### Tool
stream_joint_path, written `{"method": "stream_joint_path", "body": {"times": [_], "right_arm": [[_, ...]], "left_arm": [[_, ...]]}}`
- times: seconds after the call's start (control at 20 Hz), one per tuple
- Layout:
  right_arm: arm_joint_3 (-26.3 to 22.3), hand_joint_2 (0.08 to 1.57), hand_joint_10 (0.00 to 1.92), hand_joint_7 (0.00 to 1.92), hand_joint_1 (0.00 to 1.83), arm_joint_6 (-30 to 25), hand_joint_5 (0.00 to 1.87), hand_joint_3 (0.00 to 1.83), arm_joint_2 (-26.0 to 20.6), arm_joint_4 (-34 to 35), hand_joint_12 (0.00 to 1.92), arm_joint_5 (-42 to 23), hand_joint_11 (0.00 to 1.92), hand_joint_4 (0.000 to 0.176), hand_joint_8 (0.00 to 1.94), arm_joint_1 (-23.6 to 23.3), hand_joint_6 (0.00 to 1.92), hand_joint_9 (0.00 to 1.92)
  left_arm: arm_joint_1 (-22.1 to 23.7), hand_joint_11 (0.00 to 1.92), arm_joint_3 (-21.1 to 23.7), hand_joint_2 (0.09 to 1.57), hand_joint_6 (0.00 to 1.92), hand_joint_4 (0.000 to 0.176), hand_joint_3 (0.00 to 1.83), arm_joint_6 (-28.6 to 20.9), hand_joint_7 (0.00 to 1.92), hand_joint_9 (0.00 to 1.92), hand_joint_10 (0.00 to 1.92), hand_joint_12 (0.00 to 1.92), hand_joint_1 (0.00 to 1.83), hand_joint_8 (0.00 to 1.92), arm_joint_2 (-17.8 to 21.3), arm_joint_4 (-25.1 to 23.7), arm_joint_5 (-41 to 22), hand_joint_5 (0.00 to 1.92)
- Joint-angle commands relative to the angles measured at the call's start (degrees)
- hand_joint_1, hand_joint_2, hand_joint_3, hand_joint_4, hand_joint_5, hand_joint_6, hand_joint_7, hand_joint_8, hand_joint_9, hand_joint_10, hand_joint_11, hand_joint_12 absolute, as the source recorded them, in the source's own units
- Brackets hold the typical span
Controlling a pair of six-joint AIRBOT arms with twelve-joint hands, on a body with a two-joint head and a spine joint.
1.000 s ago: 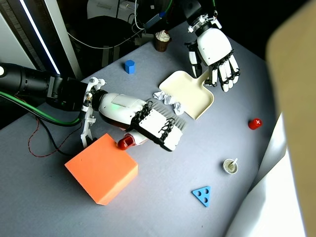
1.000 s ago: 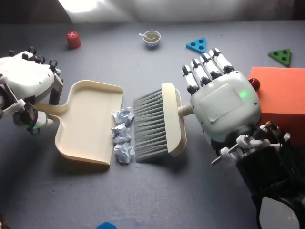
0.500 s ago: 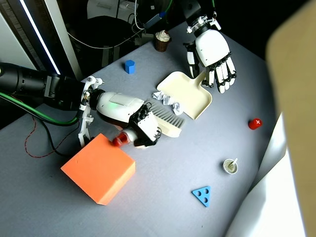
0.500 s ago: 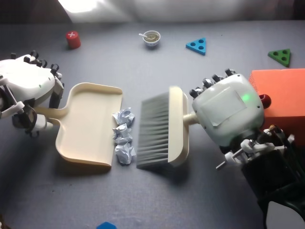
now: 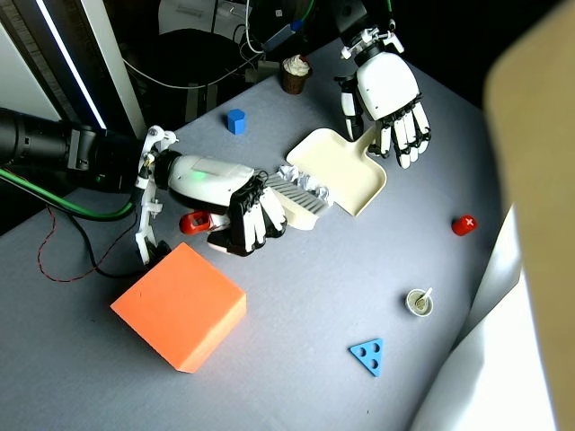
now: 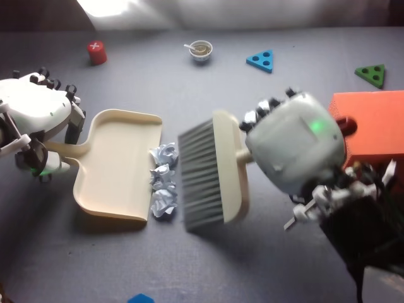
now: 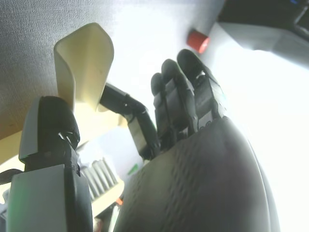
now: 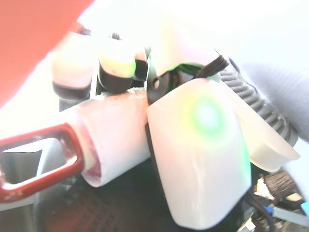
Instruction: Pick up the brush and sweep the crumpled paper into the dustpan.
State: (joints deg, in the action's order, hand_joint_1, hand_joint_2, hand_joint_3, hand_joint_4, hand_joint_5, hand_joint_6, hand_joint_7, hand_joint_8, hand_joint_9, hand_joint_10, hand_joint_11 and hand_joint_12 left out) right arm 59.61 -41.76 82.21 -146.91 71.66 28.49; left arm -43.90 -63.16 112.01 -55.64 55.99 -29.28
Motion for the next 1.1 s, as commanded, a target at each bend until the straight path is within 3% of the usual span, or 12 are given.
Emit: {"method": "stream_joint_path", "body": {"times": [0.0,0.1,0.15,0.35,0.5,0.55,0.6,0.75,0.85,0.95,1.0,1.05], "right_arm": [[-0.94,1.22,1.92,0.88,1.53,3.58,0.82,0.0,-1.08,-3.71,1.92,5.91,1.34,0.0,1.94,-1.6,1.92,1.23],[-3.34,1.22,1.92,0.87,1.55,12.43,0.83,0.0,-2.83,-0.61,1.92,3.76,1.37,0.0,1.94,-5.06,1.92,1.23],[-4.28,1.21,1.92,0.87,1.54,14.5,0.84,0.0,-3.58,0.26,1.92,2.83,1.36,0.0,1.94,-6.04,1.92,1.22],[-9.68,1.21,1.92,0.84,1.54,28.24,0.84,0.0,-7.15,9.76,1.92,-5.04,1.33,0.0,1.94,-13.28,1.92,1.19],[-10.6,1.2,1.92,0.88,1.55,45.13,0.85,0.0,-6.53,23.18,1.92,-9.98,1.37,0.0,1.94,-19.0,1.92,1.23],[-10.44,1.2,1.92,0.89,1.55,49.36,0.86,0.0,-5.85,26.09,1.92,-9.94,1.38,0.0,1.94,-20.32,1.92,1.24],[-10.38,1.2,1.92,0.89,1.56,53.13,0.86,0.0,-5.3,29.8,1.92,-9.89,1.39,0.0,1.94,-21.83,1.92,1.25],[-9.88,1.19,1.92,0.93,1.56,60.38,0.87,0.0,-3.78,39.2,1.92,-9.81,1.42,0.0,1.94,-25.41,1.92,1.28],[-9.53,1.19,1.92,0.91,1.55,63.51,0.87,0.0,-2.71,44.07,1.92,-9.41,1.41,0.0,1.94,-26.98,1.92,1.27],[-9.02,1.19,1.92,0.9,1.56,64.66,0.86,0.0,-1.66,45.23,1.92,-8.6,1.42,0.0,1.94,-27.04,1.92,1.28],[-8.73,1.2,1.92,0.91,1.56,64.97,0.85,0.0,-1.52,45.17,1.92,-8.56,1.43,0.0,1.94,-26.5,1.92,1.27],[-8.21,1.2,1.92,0.92,1.56,65.23,0.83,0.0,-1.36,45.17,1.92,-8.55,1.43,0.0,1.94,-25.71,1.92,1.27]], "left_arm": [[0.84,0.0,-0.31,1.21,1.25,0.012,0.0,0.28,0.34,0.31,0.0,0.7,1.01,0.0,0.48,-1.79,-5.16,0.81],[1.05,0.0,-0.31,1.22,1.29,0.051,0.0,0.28,0.33,0.31,0.0,0.73,0.98,0.0,0.48,-1.76,-5.23,0.78],[1.13,0.0,-0.31,1.23,1.3,0.027,0.0,0.28,0.31,0.28,0.0,0.69,0.99,0.0,0.46,-1.76,-5.23,0.78],[1.36,0.02,-0.42,1.21,1.25,0.026,0.0,0.3,0.33,0.31,0.01,0.71,1.0,0.0,0.38,-1.62,-5.23,0.81],[1.32,0.0,-0.48,1.21,1.25,0.019,0.0,0.79,0.34,0.31,0.0,0.7,1.01,0.0,0.42,-1.62,-4.52,0.81],[1.28,0.0,-0.48,1.21,1.26,0.036,0.0,0.86,0.34,0.31,0.0,0.7,1.0,0.0,0.42,-1.62,-4.37,0.8],[1.19,0.0,-0.49,1.22,1.27,0.012,0.0,0.92,0.33,0.3,0.0,0.67,1.0,0.0,0.41,-1.62,-4.32,0.79],[1.23,0.01,-0.66,1.21,1.26,0.019,0.0,1.23,0.35,0.32,0.01,0.71,1.0,0.01,0.31,-1.47,-3.94,0.8],[1.23,0.0,-0.78,1.21,1.26,0.002,0.0,1.27,0.34,0.32,0.0,0.73,1.01,0.0,0.35,-1.39,-3.92,0.8],[1.27,0.0,-0.85,1.21,1.25,0.031,0.0,1.27,0.34,0.3,0.0,0.74,1.0,0.0,0.33,-1.38,-3.89,0.8],[1.28,0.0,-0.85,1.21,1.25,0.007,0.0,1.27,0.34,0.3,0.0,0.71,1.02,0.0,0.33,-1.38,-3.85,0.81],[1.28,0.0,-0.84,1.22,1.28,0.003,0.0,1.27,0.33,0.29,0.0,0.68,1.01,0.0,0.31,-1.38,-3.85,0.79]]}}
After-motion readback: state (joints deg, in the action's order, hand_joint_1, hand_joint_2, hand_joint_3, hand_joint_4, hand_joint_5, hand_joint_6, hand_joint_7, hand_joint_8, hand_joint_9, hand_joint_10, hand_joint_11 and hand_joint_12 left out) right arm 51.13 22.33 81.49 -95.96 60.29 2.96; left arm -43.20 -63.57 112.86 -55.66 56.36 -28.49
